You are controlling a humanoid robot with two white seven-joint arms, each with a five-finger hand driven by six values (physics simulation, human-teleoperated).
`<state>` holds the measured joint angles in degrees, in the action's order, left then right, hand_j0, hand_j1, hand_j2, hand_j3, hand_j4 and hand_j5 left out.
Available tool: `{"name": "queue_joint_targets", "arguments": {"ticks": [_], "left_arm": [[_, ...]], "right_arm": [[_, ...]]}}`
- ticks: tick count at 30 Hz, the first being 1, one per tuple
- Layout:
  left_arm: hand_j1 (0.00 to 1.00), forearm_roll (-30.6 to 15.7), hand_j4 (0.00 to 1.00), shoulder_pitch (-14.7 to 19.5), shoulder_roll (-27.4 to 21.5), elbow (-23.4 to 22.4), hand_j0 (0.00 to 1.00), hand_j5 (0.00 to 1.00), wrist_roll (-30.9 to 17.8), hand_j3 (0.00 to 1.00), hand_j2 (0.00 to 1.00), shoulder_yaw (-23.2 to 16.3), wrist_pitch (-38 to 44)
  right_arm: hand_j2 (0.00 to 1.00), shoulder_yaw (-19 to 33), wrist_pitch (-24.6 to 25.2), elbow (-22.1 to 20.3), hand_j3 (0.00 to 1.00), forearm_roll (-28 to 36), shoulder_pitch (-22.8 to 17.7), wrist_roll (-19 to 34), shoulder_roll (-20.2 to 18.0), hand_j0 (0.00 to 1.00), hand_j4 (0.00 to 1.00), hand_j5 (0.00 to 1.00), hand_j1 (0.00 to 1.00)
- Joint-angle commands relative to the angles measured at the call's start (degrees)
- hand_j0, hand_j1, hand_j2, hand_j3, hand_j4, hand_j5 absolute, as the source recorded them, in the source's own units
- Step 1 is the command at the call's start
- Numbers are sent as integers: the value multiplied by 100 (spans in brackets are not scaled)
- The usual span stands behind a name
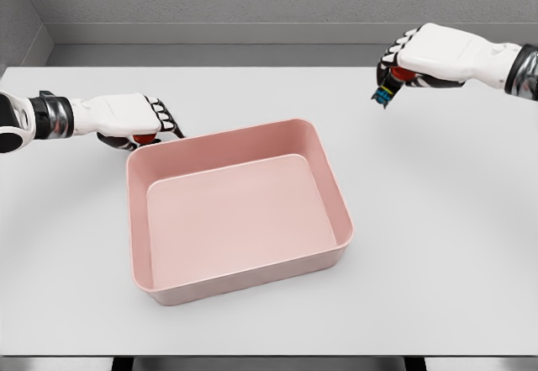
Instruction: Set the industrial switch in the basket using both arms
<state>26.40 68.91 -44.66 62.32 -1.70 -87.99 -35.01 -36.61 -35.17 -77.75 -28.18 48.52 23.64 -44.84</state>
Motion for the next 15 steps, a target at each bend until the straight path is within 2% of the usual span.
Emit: {"name": "queue_joint_targets", "arguments": {"ticks": [1, 4, 8, 11, 15], "left_arm": [[73, -21, 73, 0, 2, 0, 73, 73, 3, 73, 73, 10, 1], [69, -21, 69, 0, 2, 0, 69, 69, 3, 69, 69, 10, 1], [66, -21, 66, 0, 2, 0, 66, 66, 3, 66, 66, 19, 1], [60, -21, 60, 0, -7, 0, 60, 60, 3, 60, 60, 19, 1], [58, -21, 58, 9, -25, -35, 58, 58, 3, 58, 58, 28, 1]], "right_arm": [[47, 5, 17, -126, 47, 67, 0, -43, -25, 47, 47, 47, 47], [47, -4, 17, -267, 47, 128, -18, -43, -25, 47, 47, 47, 47], [48, -100, 17, -680, 48, 269, -123, -70, -34, 48, 48, 48, 48], [48, -118, 17, -1058, 48, 524, -123, -114, -271, 48, 48, 48, 48], [48, -118, 17, -1427, 48, 779, -246, -122, -394, 48, 48, 48, 48]]}}
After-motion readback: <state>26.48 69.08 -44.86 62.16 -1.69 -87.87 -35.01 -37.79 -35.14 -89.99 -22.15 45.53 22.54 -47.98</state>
